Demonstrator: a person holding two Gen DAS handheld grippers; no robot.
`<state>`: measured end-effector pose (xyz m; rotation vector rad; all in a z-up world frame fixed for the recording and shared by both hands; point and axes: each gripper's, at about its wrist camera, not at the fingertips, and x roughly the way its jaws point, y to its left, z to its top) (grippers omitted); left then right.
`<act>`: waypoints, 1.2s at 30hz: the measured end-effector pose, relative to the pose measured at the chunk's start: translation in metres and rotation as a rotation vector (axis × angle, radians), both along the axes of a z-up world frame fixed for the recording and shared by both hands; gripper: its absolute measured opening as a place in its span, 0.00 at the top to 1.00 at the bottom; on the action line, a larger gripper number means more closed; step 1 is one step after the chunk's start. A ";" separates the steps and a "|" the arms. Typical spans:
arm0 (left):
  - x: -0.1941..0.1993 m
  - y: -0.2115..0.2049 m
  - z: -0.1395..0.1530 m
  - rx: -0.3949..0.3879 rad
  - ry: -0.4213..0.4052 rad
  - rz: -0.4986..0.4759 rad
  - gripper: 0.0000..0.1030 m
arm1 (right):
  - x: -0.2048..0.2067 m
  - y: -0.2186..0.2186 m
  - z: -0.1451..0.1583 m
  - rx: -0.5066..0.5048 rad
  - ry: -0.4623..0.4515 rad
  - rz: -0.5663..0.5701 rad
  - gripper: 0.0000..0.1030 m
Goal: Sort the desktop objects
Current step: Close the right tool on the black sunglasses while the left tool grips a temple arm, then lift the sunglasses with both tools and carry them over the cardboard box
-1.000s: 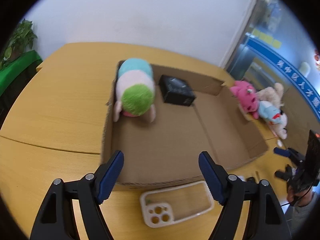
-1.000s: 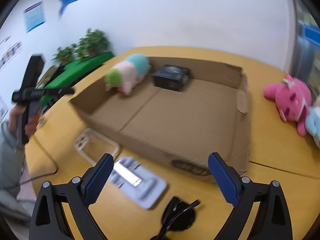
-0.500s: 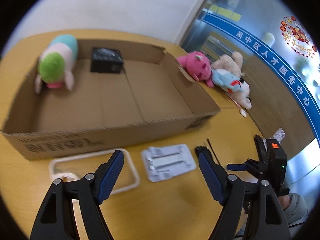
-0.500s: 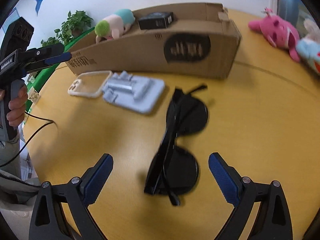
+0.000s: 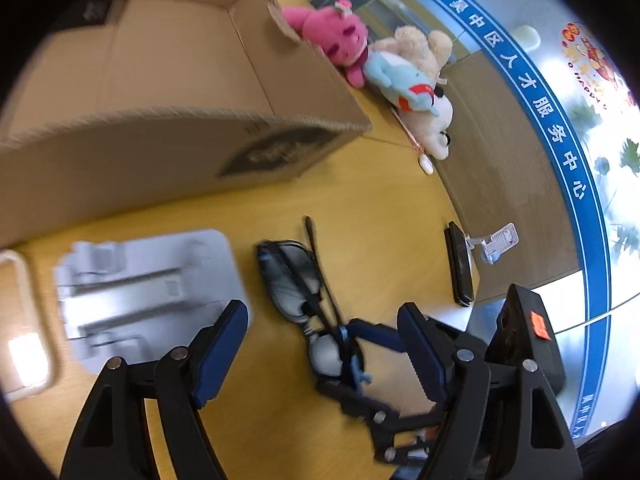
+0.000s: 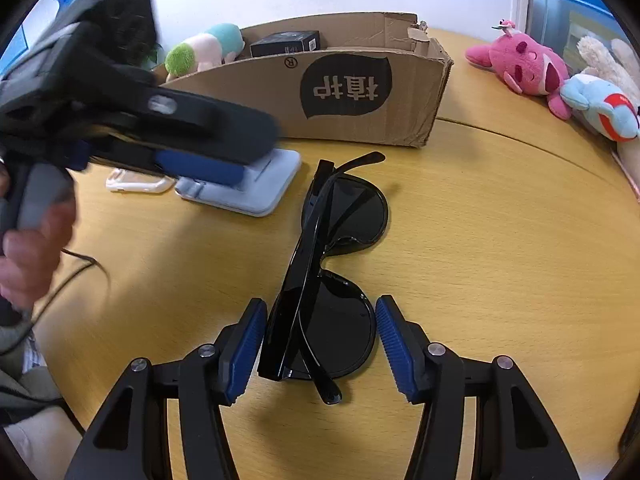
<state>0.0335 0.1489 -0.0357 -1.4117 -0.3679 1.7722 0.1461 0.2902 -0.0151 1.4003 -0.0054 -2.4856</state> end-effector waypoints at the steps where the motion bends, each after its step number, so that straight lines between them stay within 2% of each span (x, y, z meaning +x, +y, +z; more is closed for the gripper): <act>1: 0.002 0.006 -0.003 0.002 -0.010 -0.012 0.27 | 0.000 0.002 0.000 -0.025 -0.001 -0.012 0.46; 3: 0.004 0.015 -0.007 -0.037 -0.013 -0.034 0.28 | 0.000 0.005 0.000 -0.077 -0.007 -0.033 0.46; 10: 0.004 0.027 -0.022 -0.071 -0.060 -0.057 0.61 | 0.000 0.012 0.000 -0.179 -0.021 -0.041 0.46; 13: 0.002 0.026 -0.021 -0.062 -0.065 -0.058 0.65 | -0.001 0.007 0.002 -0.170 -0.018 -0.030 0.46; 17: 0.005 0.028 -0.011 -0.058 -0.026 -0.080 0.68 | -0.001 0.003 0.005 -0.178 -0.013 -0.027 0.46; 21: 0.003 0.021 0.015 -0.023 0.029 -0.064 0.68 | 0.007 -0.003 0.022 -0.169 0.053 -0.011 0.47; 26: -0.004 0.009 0.059 0.020 0.127 -0.063 0.68 | 0.003 -0.012 0.063 -0.138 0.172 0.006 0.46; 31: -0.025 -0.002 0.107 0.040 0.228 -0.064 0.68 | -0.025 -0.022 0.103 -0.108 0.278 0.029 0.47; 36: -0.061 -0.016 0.136 0.077 0.255 -0.050 0.69 | -0.054 -0.035 0.131 -0.081 0.345 0.046 0.47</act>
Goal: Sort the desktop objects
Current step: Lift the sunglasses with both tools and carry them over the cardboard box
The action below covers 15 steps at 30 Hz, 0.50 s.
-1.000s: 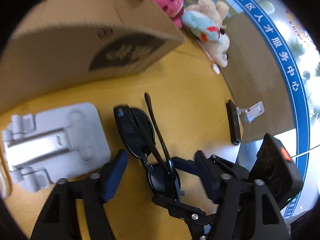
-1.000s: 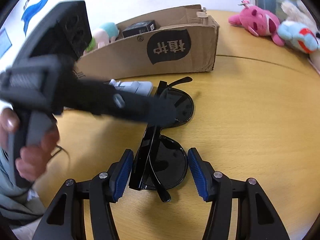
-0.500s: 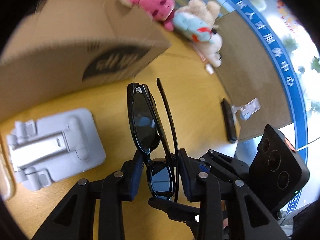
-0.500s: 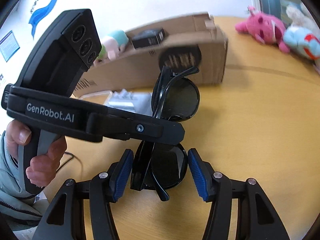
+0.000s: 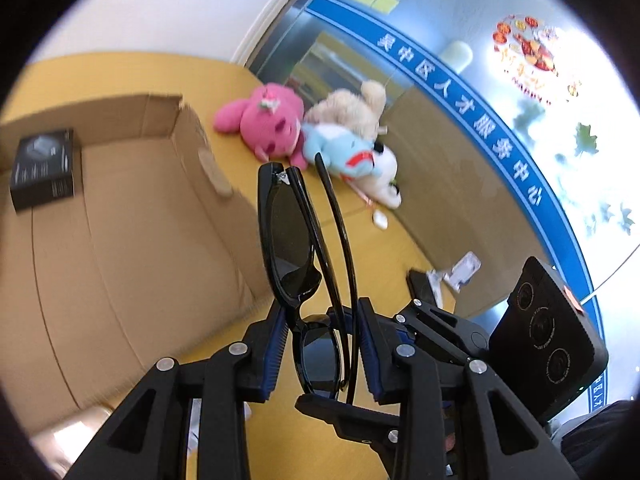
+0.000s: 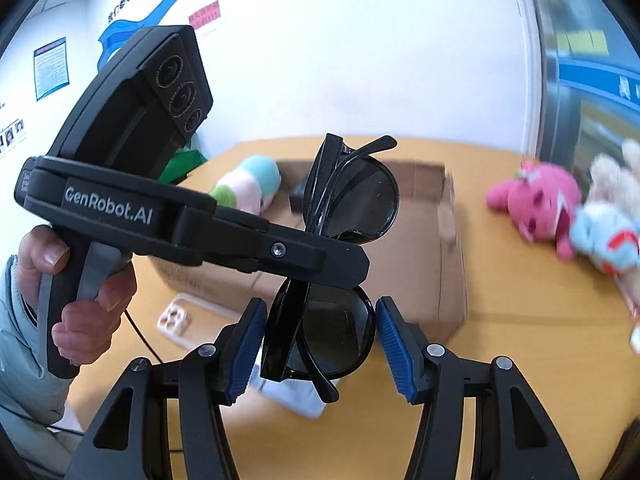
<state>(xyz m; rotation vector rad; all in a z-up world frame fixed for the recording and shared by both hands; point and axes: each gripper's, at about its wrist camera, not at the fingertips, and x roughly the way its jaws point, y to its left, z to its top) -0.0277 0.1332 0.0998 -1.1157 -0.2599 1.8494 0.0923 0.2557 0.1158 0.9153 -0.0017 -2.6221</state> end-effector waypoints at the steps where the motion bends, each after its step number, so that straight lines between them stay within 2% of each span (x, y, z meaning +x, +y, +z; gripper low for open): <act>1: -0.008 -0.003 0.004 0.008 0.002 0.005 0.69 | -0.010 -0.002 0.006 0.001 0.010 0.003 0.47; 7: -0.060 -0.005 0.029 -0.010 0.043 0.002 0.69 | -0.065 -0.009 0.029 0.006 0.041 0.010 0.46; 15: -0.142 -0.020 0.031 0.003 -0.008 0.034 0.70 | -0.155 -0.011 0.039 -0.004 0.014 0.044 0.47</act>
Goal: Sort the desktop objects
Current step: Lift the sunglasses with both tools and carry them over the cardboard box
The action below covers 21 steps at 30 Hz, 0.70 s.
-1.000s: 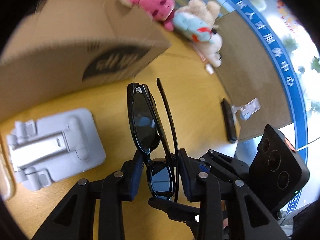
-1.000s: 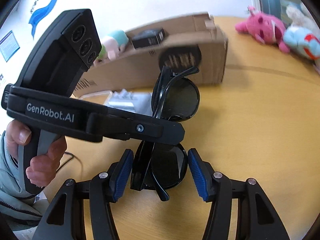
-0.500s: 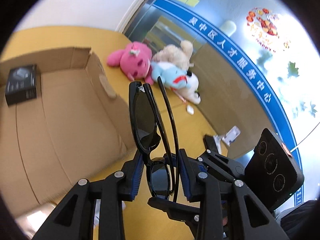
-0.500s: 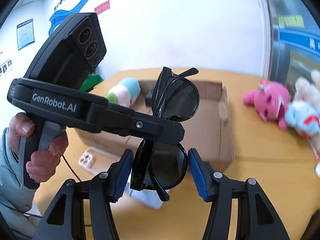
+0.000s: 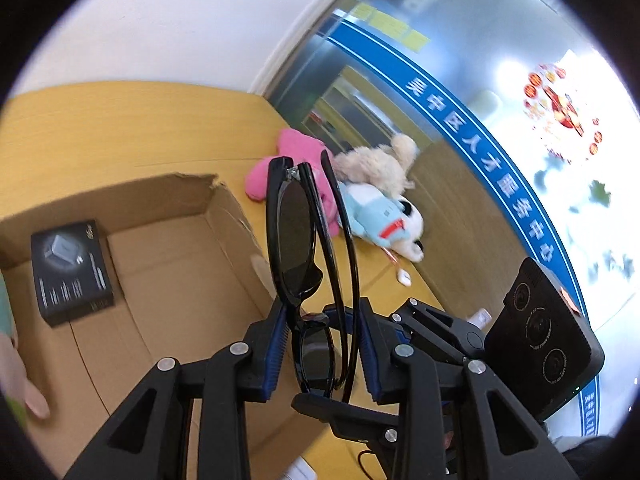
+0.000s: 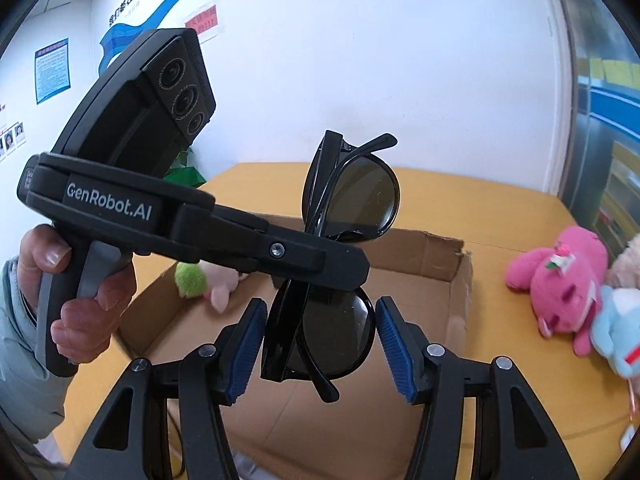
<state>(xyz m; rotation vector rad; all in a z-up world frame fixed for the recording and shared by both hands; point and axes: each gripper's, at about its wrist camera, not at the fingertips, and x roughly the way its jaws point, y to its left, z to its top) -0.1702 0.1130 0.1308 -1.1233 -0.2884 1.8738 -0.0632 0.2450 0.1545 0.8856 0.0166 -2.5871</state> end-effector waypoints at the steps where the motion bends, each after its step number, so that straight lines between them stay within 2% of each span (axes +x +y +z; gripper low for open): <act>1: -0.009 0.000 -0.002 -0.005 -0.011 0.006 0.70 | -0.013 0.000 -0.002 -0.001 -0.010 0.004 0.46; 5: -0.052 0.003 -0.016 -0.025 -0.052 0.028 0.70 | -0.062 0.006 -0.015 -0.022 -0.069 0.008 0.47; 12: -0.122 0.018 -0.080 -0.051 -0.234 0.034 0.71 | -0.138 0.021 -0.068 -0.015 -0.224 0.005 0.47; 16: -0.143 0.029 -0.118 -0.065 -0.330 0.056 0.72 | -0.167 0.031 -0.104 -0.041 -0.340 -0.018 0.47; 21: -0.157 0.042 -0.155 -0.069 -0.425 0.051 0.72 | -0.188 0.037 -0.136 -0.006 -0.448 -0.076 0.48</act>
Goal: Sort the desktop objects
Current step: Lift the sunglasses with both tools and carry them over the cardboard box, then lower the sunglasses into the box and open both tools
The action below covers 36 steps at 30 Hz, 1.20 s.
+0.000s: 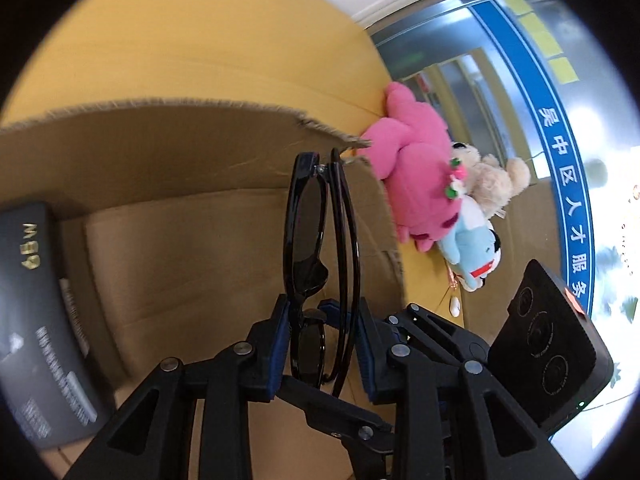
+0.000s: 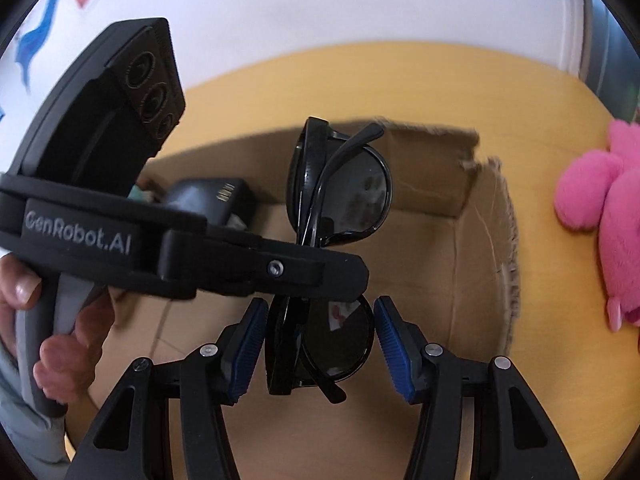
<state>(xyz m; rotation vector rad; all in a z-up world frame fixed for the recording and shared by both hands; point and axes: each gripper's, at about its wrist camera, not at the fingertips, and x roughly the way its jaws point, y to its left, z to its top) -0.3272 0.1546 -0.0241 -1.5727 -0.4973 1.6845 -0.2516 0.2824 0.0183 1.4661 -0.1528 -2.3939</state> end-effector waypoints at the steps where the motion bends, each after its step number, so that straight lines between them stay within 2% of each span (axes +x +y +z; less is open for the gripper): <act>1: -0.002 0.000 -0.005 0.007 -0.017 0.003 0.72 | -0.002 0.000 -0.003 0.014 -0.012 -0.006 0.48; 4: -0.007 0.001 -0.021 0.012 -0.070 0.023 0.72 | -0.008 -0.002 -0.012 0.051 -0.047 -0.018 0.50; 7: -0.006 0.006 -0.036 -0.020 -0.109 0.017 0.72 | -0.012 -0.008 -0.020 0.083 -0.068 -0.025 0.62; 12: -0.005 0.002 -0.038 -0.029 -0.123 0.038 0.70 | -0.014 -0.008 -0.025 0.115 -0.075 -0.038 0.63; 14: -0.003 0.000 -0.033 -0.058 -0.106 0.037 0.69 | -0.013 -0.007 -0.026 0.124 -0.072 -0.037 0.63; 18: 0.002 -0.015 -0.013 -0.055 -0.057 0.064 0.68 | -0.009 -0.009 -0.019 0.076 -0.052 -0.015 0.62; 20: 0.007 -0.026 0.002 -0.069 -0.019 0.083 0.68 | -0.005 -0.012 -0.012 0.056 -0.027 0.010 0.55; 23: 0.018 -0.044 0.027 -0.094 0.053 0.112 0.68 | 0.003 -0.015 0.001 0.087 0.021 0.028 0.54; 25: 0.029 -0.061 0.046 -0.071 0.093 0.137 0.68 | 0.001 -0.014 0.009 0.103 0.037 0.026 0.55; 27: 0.041 -0.079 0.063 -0.059 0.143 0.165 0.68 | 0.000 -0.015 0.008 0.122 0.022 0.016 0.62; 28: 0.049 -0.085 0.070 -0.055 0.165 0.181 0.68 | -0.002 -0.020 0.005 0.143 0.004 0.015 0.77; 29: 0.055 -0.094 0.075 -0.052 0.180 0.193 0.68 | -0.009 -0.023 0.002 0.160 -0.015 0.020 0.87; 33: 0.084 -0.117 0.083 -0.053 0.221 0.210 0.68 | -0.026 -0.025 -0.011 0.228 -0.045 0.011 0.91; 36: 0.100 -0.130 0.081 -0.056 0.226 0.221 0.68 | -0.033 -0.028 -0.017 0.228 -0.048 -0.024 0.93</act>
